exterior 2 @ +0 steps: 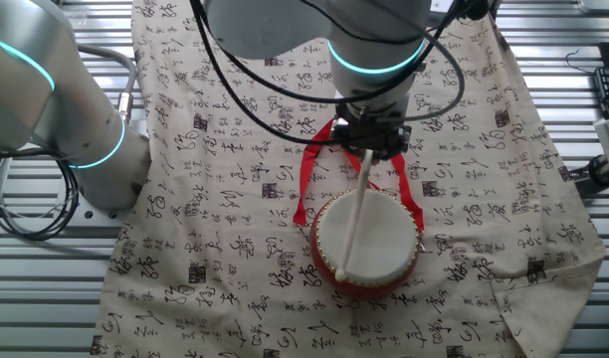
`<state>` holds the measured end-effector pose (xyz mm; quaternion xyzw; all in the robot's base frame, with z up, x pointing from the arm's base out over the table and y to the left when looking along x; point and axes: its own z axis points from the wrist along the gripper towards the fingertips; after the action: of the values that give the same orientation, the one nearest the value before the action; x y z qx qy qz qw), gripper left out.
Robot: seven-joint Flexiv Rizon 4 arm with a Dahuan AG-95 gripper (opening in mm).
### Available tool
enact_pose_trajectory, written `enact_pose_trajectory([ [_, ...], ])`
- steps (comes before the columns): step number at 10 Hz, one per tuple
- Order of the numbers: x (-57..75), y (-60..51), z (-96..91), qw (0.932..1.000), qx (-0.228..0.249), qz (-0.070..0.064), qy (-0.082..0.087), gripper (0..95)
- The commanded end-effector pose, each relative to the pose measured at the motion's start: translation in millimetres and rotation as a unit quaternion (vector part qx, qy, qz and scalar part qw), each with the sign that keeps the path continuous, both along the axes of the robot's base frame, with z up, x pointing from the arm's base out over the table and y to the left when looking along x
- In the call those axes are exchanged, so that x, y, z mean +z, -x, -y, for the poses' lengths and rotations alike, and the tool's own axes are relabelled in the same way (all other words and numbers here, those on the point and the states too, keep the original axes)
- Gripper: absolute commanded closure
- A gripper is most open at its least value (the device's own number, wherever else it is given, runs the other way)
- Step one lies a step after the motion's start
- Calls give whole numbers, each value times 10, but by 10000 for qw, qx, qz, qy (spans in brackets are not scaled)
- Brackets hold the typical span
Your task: Play the drum
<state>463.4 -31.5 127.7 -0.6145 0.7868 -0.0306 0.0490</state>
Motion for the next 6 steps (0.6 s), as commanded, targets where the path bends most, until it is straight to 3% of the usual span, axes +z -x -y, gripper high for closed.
enact_pose_trajectory([
  [1,4,18,27,9999,102,-5,4,950],
  [6,-21,20,33,9995,329,9,30,950],
])
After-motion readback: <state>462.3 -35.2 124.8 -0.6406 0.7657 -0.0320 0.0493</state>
